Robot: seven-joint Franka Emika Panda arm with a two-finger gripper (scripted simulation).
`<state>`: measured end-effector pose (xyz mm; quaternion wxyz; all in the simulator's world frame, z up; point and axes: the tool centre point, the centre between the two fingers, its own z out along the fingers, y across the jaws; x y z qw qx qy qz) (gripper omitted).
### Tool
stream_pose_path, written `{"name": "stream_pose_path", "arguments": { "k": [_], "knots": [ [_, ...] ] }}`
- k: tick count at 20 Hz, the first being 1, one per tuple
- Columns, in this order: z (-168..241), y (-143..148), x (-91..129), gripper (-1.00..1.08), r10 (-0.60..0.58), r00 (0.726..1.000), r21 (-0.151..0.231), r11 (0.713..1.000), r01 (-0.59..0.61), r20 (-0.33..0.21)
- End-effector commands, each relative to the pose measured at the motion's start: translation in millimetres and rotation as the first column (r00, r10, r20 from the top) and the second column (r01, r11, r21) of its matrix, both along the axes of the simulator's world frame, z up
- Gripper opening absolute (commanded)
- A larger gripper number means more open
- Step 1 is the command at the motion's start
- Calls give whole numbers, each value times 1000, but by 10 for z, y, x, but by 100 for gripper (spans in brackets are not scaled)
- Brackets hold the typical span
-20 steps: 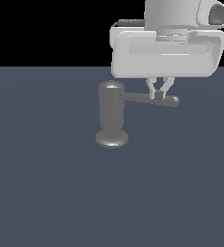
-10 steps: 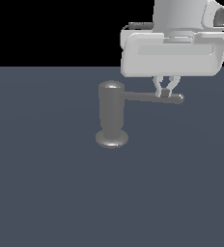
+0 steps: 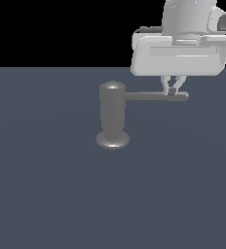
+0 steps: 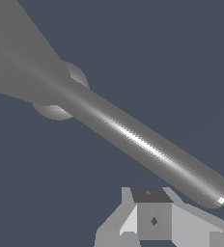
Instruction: Turn on the faucet by rotating a designated handle.
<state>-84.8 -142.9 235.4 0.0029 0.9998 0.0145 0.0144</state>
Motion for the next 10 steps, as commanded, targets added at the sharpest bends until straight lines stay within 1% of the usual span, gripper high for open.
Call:
{"name": "stream_pose_path", "arguments": {
  "k": [1,10],
  "knots": [
    [-54,-16,84,-100,8,1000,0,1000,-8,-7],
    [-80,-213,309,-100,2,1000,2,1000,-2,-14]
  ]
}}
